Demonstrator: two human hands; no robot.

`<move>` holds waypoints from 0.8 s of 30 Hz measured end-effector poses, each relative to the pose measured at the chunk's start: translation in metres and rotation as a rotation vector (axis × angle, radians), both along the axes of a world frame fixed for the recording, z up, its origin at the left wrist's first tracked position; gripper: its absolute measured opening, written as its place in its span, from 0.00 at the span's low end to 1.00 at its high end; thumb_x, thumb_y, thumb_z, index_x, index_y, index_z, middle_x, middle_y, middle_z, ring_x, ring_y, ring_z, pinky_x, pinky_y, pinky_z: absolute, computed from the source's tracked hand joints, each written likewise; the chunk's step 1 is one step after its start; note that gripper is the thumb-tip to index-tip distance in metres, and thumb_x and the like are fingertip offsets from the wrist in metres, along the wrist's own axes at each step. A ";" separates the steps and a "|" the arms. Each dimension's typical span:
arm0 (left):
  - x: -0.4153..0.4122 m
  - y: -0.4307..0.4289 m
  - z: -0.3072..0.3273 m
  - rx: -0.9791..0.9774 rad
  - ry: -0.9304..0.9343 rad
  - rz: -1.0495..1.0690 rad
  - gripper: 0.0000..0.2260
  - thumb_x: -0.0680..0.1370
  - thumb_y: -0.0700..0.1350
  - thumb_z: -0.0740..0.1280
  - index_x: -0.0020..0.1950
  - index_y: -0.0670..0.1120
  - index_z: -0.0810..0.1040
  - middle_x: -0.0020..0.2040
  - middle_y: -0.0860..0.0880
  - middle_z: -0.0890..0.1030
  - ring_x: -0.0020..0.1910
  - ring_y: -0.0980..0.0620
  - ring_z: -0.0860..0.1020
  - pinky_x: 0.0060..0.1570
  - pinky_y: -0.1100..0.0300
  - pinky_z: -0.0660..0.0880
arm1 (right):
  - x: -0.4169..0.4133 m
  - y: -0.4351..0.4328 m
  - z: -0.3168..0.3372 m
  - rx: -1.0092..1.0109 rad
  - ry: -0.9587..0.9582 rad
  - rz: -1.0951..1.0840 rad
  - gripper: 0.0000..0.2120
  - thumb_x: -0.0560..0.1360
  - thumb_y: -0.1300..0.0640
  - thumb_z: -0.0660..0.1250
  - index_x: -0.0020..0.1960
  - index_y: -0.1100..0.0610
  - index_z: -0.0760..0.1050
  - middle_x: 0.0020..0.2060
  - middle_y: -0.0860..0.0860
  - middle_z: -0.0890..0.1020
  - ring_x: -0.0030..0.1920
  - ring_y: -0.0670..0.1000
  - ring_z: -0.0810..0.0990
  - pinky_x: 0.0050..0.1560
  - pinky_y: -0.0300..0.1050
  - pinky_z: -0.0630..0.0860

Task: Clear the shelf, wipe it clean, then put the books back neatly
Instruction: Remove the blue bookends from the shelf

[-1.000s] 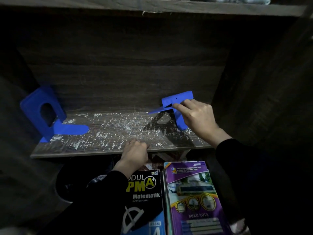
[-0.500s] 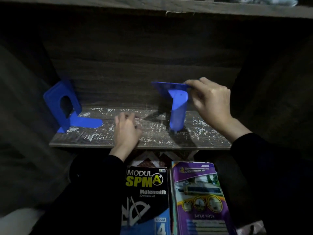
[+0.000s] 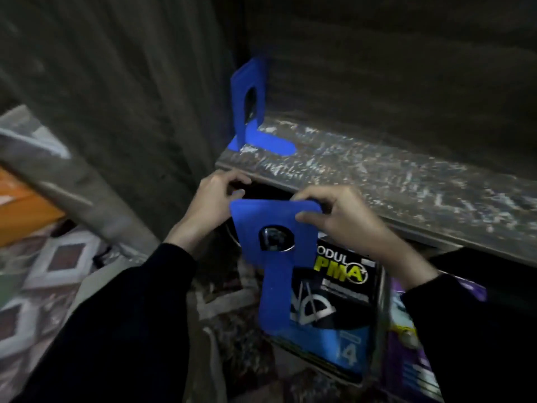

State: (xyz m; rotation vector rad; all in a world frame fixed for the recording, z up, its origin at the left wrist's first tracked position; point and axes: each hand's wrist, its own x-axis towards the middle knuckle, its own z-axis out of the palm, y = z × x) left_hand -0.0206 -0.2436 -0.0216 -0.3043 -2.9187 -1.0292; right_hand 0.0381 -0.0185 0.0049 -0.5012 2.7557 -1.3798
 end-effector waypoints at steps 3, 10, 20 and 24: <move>0.003 -0.028 -0.023 -0.055 -0.109 0.020 0.11 0.75 0.35 0.67 0.54 0.47 0.81 0.51 0.47 0.80 0.53 0.49 0.79 0.55 0.60 0.72 | -0.005 -0.024 -0.053 0.040 -0.043 0.088 0.09 0.71 0.59 0.72 0.46 0.46 0.79 0.43 0.40 0.82 0.46 0.43 0.81 0.49 0.52 0.77; 0.000 -0.044 -0.039 -0.114 -0.120 -0.032 0.11 0.75 0.38 0.68 0.55 0.47 0.81 0.47 0.49 0.81 0.47 0.53 0.78 0.51 0.61 0.72 | 0.001 -0.062 -0.176 0.177 -0.127 0.095 0.09 0.74 0.59 0.70 0.53 0.53 0.81 0.46 0.47 0.84 0.48 0.50 0.81 0.45 0.44 0.73; -0.012 -0.019 -0.044 -0.198 -0.337 -0.265 0.14 0.78 0.46 0.67 0.64 0.51 0.76 0.56 0.46 0.79 0.47 0.56 0.73 0.51 0.63 0.71 | 0.045 -0.095 -0.275 0.360 -0.025 -0.081 0.31 0.62 0.67 0.63 0.63 0.49 0.77 0.38 0.57 0.84 0.27 0.59 0.79 0.21 0.42 0.68; -0.015 -0.012 -0.049 -0.228 -0.368 -0.281 0.15 0.78 0.47 0.66 0.65 0.52 0.75 0.58 0.46 0.78 0.47 0.56 0.72 0.50 0.64 0.68 | 0.052 -0.089 -0.295 0.335 -0.122 -0.104 0.38 0.61 0.68 0.63 0.69 0.46 0.67 0.34 0.58 0.82 0.24 0.59 0.77 0.19 0.43 0.67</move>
